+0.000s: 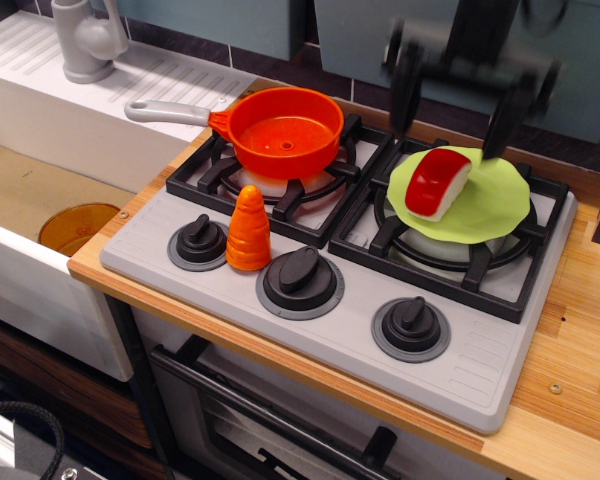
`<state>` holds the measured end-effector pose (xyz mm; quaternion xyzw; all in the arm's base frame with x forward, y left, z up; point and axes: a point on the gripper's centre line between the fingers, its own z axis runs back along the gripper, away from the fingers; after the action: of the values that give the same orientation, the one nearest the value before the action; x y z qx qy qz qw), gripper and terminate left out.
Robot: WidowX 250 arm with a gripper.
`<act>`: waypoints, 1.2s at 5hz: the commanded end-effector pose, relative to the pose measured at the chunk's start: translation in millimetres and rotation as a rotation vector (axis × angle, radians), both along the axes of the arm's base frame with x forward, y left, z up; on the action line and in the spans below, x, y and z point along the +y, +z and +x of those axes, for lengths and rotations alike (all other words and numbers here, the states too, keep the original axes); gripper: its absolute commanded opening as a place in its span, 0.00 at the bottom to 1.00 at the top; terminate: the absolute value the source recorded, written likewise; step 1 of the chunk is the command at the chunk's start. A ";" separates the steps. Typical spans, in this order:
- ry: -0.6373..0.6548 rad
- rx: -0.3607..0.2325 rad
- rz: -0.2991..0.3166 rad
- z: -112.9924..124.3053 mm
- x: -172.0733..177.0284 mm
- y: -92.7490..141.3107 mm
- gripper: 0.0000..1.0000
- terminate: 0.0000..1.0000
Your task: End effector transition from object to object
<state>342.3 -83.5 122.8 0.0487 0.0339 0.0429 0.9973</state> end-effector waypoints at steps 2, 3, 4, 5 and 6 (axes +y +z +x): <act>-0.131 -0.125 0.023 -38.4 46.7 72.6 1.00 0.00; -0.191 -0.211 0.048 -36.8 65.9 67.0 1.00 0.00; -0.231 -0.261 0.073 -32.7 87.1 65.2 1.00 0.00; -0.250 -0.291 0.079 -30.4 100.4 51.4 1.00 0.00; -0.237 -0.309 0.083 -31.8 106.7 32.5 1.00 0.00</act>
<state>305.4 25.0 133.9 0.0814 -0.0942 -0.0623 0.9903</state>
